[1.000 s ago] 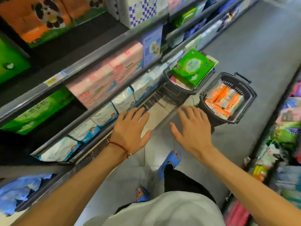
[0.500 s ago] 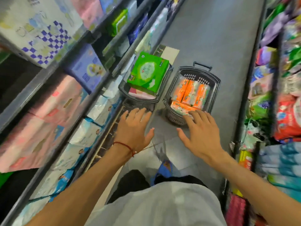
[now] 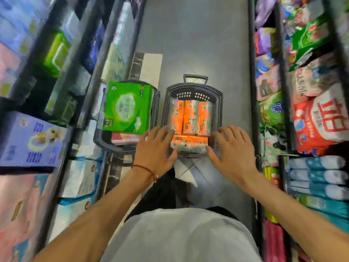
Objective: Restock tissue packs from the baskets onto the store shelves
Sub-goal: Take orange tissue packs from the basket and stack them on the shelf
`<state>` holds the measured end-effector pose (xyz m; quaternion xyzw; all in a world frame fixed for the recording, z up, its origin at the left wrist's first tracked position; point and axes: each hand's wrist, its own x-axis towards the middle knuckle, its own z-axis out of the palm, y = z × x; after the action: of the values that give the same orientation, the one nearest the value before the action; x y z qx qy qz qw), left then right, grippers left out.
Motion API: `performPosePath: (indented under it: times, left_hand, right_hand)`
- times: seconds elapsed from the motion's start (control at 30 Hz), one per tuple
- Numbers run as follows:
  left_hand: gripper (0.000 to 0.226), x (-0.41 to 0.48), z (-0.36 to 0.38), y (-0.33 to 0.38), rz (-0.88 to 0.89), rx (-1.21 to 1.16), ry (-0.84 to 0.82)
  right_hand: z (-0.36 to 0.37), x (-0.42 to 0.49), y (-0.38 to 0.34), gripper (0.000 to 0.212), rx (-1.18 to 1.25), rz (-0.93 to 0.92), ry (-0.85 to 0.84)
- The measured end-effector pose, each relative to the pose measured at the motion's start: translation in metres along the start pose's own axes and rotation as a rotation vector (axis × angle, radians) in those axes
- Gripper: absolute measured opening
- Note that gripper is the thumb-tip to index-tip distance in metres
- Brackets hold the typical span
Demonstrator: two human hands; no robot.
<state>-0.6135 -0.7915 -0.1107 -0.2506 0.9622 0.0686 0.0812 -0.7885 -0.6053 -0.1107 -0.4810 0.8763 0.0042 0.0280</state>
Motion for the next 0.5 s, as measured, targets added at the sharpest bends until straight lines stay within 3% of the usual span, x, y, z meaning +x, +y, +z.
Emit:
performPosePath:
  times: [0.27,0.5]
  left_hand:
    - [0.062,0.154,-0.010,-0.021,0.125,-0.012,-0.045]
    - [0.062,0.249,0.035,-0.008,0.078,-0.064,-0.085]
  right_hand:
    - [0.024,0.105,0.031,0.055,0.064,0.108,-0.134]
    - [0.091,0.172,0.081,0.058,0.108,0.070,-0.276]
